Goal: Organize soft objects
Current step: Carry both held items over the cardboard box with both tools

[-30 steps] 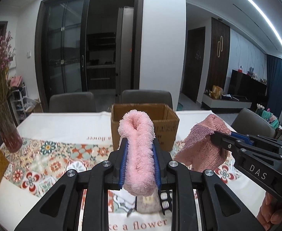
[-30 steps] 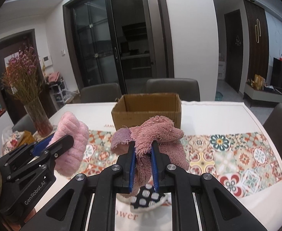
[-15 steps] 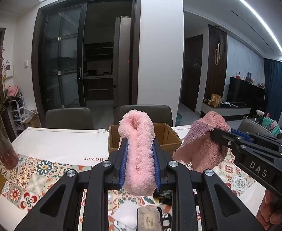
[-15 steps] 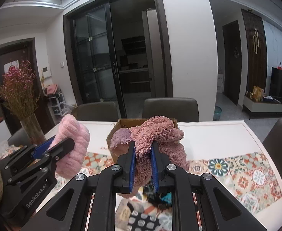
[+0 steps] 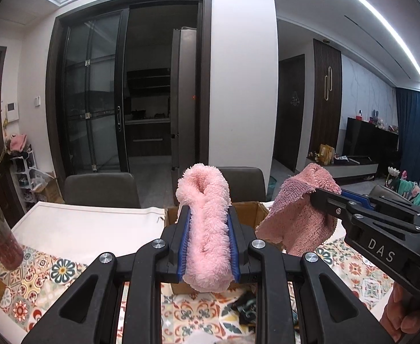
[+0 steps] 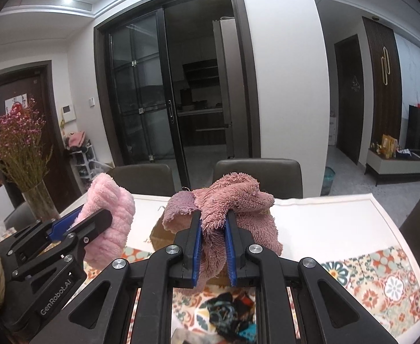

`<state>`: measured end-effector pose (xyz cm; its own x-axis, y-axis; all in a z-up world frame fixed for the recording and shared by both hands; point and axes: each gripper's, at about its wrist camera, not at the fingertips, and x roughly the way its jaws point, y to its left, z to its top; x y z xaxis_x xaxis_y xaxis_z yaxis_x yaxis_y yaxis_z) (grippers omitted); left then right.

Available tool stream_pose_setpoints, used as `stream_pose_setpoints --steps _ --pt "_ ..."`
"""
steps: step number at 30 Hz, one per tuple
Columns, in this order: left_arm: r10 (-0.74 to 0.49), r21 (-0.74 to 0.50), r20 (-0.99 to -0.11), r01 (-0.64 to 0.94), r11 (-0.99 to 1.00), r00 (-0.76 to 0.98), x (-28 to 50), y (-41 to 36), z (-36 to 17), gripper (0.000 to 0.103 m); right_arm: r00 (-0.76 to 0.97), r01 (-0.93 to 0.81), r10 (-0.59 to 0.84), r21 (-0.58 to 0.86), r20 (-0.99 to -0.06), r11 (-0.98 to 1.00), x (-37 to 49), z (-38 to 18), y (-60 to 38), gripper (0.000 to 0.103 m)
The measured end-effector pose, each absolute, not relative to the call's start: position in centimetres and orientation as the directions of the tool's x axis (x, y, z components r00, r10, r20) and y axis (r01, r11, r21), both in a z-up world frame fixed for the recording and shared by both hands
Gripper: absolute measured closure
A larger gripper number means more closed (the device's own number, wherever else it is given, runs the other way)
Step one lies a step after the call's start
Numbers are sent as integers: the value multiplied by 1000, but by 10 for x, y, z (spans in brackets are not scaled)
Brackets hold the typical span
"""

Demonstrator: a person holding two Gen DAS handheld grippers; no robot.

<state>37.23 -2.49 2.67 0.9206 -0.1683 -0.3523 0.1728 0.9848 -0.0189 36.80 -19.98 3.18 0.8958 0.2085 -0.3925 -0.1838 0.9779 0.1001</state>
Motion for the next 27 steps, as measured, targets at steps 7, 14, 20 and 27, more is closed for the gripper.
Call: stream_pose_setpoints --steps 7,14,20,27 --pt "-154 0 -357 165 986 921 405 -29 23 79 897 -188 207 85 -390 978 400 33 -199 87" --pt "-139 37 -379 166 986 915 439 -41 13 79 890 -186 199 71 -409 980 432 30 -196 87" --pt "-137 44 -420 170 984 897 473 -46 5 79 874 -180 193 71 -447 981 463 21 -194 87" --pt "-159 28 -489 198 980 858 510 -48 -8 79 844 -169 176 61 -506 984 497 6 -189 87"
